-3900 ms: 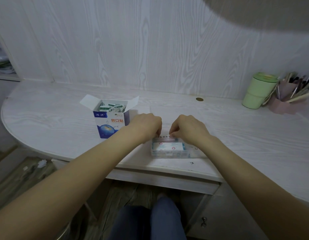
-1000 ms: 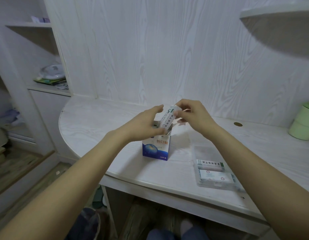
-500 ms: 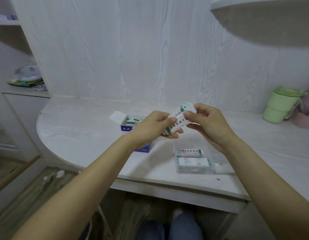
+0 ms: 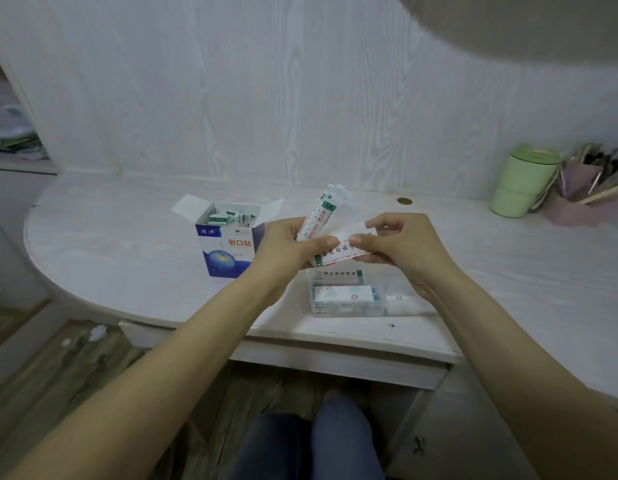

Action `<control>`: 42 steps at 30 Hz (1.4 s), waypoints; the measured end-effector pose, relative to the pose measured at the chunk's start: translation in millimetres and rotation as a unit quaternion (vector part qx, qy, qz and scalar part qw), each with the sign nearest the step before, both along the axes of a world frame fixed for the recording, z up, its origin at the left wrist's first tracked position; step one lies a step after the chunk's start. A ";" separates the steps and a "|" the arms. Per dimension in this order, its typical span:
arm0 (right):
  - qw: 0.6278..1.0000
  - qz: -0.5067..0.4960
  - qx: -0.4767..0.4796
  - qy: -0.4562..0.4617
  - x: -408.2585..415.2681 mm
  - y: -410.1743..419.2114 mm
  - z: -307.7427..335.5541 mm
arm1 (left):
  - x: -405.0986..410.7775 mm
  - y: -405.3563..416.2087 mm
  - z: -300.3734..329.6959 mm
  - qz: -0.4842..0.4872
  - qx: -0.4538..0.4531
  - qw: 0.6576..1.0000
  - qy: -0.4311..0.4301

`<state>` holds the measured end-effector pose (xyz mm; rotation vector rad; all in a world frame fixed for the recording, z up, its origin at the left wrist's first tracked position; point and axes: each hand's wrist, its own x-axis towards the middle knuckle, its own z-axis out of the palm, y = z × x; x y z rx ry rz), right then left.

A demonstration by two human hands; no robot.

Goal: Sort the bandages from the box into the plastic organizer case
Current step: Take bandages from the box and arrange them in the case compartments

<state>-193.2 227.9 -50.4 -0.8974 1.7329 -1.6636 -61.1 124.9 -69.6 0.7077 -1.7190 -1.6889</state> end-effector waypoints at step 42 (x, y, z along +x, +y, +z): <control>0.835 0.058 0.247 0.488 -0.1 -35.5 -34.2 | 14.9 -16.2 2.3 0.097 -0.102 0.990 0.014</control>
